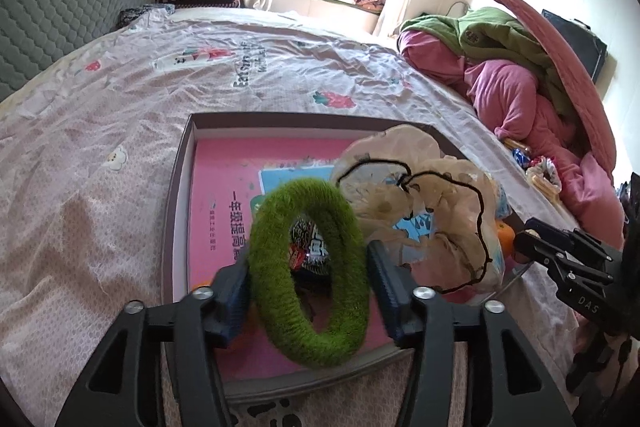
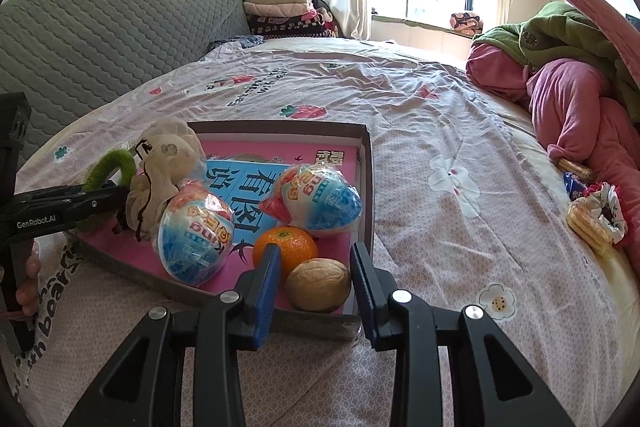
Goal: Organize objects
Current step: 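Lower the green ring and bread bun into the tray with both grippers, then open left gripper to drop the green ring while right gripper releases the bread bun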
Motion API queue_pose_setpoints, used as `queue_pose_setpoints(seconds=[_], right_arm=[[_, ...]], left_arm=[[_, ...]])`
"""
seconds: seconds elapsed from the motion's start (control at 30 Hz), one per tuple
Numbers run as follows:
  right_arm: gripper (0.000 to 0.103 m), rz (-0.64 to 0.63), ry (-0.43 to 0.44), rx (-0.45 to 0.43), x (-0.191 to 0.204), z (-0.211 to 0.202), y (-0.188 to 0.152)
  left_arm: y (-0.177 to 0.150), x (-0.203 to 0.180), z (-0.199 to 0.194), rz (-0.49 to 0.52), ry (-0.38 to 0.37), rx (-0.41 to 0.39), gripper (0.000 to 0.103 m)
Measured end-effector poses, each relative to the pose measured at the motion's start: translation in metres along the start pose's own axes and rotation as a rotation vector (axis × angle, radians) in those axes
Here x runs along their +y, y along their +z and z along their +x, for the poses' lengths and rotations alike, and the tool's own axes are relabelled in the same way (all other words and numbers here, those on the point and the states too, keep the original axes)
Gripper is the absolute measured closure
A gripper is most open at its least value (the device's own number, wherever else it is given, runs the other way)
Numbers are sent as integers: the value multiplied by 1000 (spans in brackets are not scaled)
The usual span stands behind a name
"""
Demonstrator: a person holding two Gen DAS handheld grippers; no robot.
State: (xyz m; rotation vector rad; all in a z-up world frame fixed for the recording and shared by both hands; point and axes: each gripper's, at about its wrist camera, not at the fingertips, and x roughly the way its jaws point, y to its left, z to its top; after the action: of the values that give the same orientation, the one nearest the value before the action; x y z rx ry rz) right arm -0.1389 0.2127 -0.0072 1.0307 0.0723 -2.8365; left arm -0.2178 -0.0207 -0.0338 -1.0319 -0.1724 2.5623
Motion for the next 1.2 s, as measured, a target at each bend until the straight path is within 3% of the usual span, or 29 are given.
queue_pose_setpoints(seconds=[0.33,0.57,1.2], right_arm=[[67,15,9,-3,-2,-2,0],[67,18,18,-19,-1,-7,1],[62,16,25,-27,2,-8,3]], left_arm=[[5,-1,-11,-2,-2,-52,28],[6,-8,-22,18,35,-75,27],[7,-13,-28,27,46,-74,26]])
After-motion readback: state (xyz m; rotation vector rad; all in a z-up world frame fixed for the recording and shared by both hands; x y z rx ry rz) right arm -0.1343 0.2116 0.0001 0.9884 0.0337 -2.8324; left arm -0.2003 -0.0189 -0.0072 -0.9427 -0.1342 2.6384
